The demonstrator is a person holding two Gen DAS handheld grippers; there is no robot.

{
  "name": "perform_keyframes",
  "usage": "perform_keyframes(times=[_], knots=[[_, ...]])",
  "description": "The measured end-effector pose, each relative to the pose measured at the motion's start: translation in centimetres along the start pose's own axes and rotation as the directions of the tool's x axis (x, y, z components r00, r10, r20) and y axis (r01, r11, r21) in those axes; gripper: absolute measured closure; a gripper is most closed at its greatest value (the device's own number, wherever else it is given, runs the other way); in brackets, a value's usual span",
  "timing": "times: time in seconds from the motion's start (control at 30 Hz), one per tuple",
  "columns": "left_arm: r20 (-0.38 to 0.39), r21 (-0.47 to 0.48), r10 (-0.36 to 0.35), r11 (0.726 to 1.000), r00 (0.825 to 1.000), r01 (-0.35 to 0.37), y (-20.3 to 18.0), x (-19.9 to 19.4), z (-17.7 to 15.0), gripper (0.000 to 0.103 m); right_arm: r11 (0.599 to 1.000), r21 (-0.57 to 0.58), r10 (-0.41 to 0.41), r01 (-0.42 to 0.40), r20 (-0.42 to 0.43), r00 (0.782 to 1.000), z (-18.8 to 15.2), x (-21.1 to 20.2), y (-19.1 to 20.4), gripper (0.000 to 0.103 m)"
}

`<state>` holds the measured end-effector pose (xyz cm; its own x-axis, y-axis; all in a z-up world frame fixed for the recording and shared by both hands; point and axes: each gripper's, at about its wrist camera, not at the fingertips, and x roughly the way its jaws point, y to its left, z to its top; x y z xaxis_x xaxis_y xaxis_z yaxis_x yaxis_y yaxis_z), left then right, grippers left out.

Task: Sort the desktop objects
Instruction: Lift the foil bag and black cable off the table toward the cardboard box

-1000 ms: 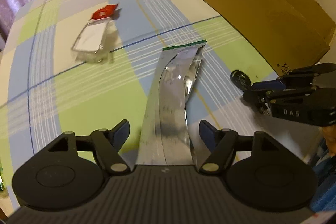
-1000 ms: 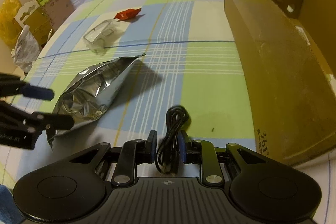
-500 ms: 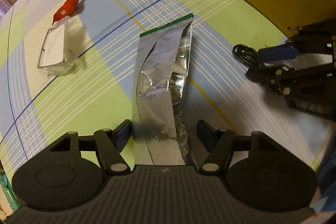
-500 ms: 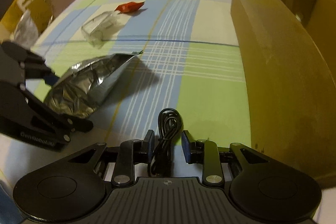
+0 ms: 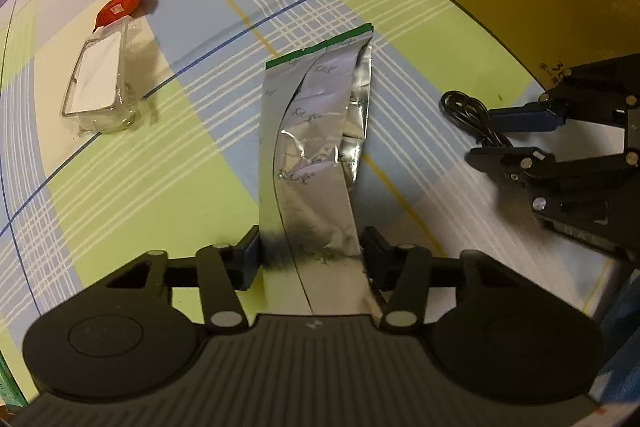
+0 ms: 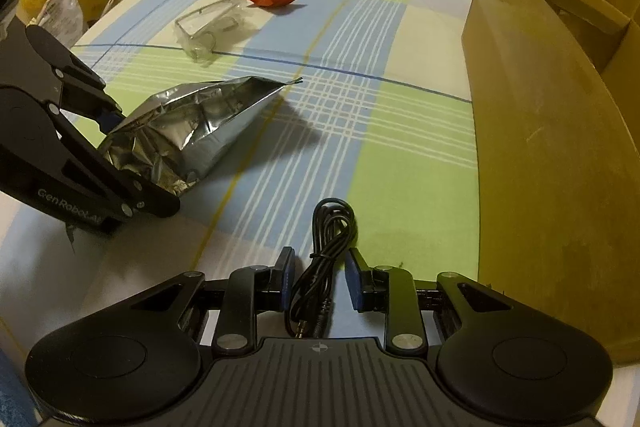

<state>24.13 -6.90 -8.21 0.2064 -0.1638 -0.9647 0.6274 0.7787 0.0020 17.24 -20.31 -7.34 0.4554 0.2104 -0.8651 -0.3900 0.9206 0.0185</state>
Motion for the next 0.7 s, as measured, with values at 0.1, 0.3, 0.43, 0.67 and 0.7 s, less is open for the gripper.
perform_keyframes(times=[0.1, 0.3, 0.43, 0.67, 0.7], knots=[[-0.017, 0.051, 0.028, 0.998, 0.999, -0.027, -0.8, -0.2, -0.2, 0.061, 1.000, 0.010, 0.018, -0.018, 0.005, 1.000, 0.0, -0.2, -0.1, 0.091], [-0.039, 0.089, 0.033, 0.996, 0.999, -0.029, -1.0, -0.3, -0.7, 0.061, 0.999, 0.018, 0.036, -0.037, 0.009, 0.999, 0.1, -0.3, 0.0, 0.091], [-0.059, 0.093, 0.042, 0.995, 0.997, -0.037, -0.9, -0.1, -0.3, 0.054, 0.999, 0.019, 0.051, -0.051, 0.002, 0.999, 0.1, -0.1, 0.0, 0.091], [-0.053, 0.086, 0.040, 0.996, 0.998, -0.035, -0.9, 0.2, 0.2, 0.052, 0.998, 0.022, 0.051, -0.051, 0.007, 0.999, 0.2, 0.1, -0.1, 0.080], [-0.053, 0.083, 0.037, 0.996, 0.998, -0.032, -0.8, 0.2, 0.3, 0.052, 0.999, 0.018, 0.048, -0.048, 0.006, 0.999, 0.2, 0.1, 0.0, 0.079]])
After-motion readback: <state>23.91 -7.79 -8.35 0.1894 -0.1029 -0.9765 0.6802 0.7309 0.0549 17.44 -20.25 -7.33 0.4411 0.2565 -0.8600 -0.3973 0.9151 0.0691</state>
